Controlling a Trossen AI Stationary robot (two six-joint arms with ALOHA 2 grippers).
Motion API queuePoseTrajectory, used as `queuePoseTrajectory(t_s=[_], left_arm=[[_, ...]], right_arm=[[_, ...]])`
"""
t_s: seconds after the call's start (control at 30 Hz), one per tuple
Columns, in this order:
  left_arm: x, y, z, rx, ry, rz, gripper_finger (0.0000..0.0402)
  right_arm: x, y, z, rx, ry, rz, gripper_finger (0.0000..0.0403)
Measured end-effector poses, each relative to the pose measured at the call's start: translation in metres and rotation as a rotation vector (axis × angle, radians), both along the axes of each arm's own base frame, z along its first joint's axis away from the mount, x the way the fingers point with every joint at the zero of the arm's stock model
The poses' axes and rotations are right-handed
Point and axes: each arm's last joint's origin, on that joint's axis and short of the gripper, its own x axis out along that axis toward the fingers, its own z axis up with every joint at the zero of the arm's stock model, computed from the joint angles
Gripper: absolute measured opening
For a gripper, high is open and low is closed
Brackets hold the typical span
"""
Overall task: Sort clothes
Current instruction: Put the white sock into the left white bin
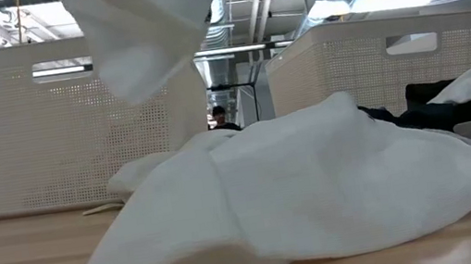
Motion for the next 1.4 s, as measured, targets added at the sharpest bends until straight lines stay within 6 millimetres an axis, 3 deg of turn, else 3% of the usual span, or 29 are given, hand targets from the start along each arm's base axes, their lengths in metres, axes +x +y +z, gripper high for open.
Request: queuePoseTrajectory(t_s=[0.3,0.53,1.1,1.4], left_arm=[[-0.005,0.003,0.0,0.016,0.02,0.074,0.0087],[-0.02,0.006,0.009,0.019,0.032,0.161,0.0144],[-0.088,0.028,0.015,0.009,0.27,0.464,0.0148],[-0.117,0.025,0.006,0.073,0.389,0.535,0.0148]], right_arm=[[0.0,0.0,-0.001,-0.007,0.006,0.001,0.001],[-0.001,0.0,-0.002,-0.016,0.019,0.001,0.001],[0.017,-0.005,0.034,-0.205,0.045,0.024,0.001],[0.045,-0.041,0.078,-0.399,0.08,-0.02,0.001]])
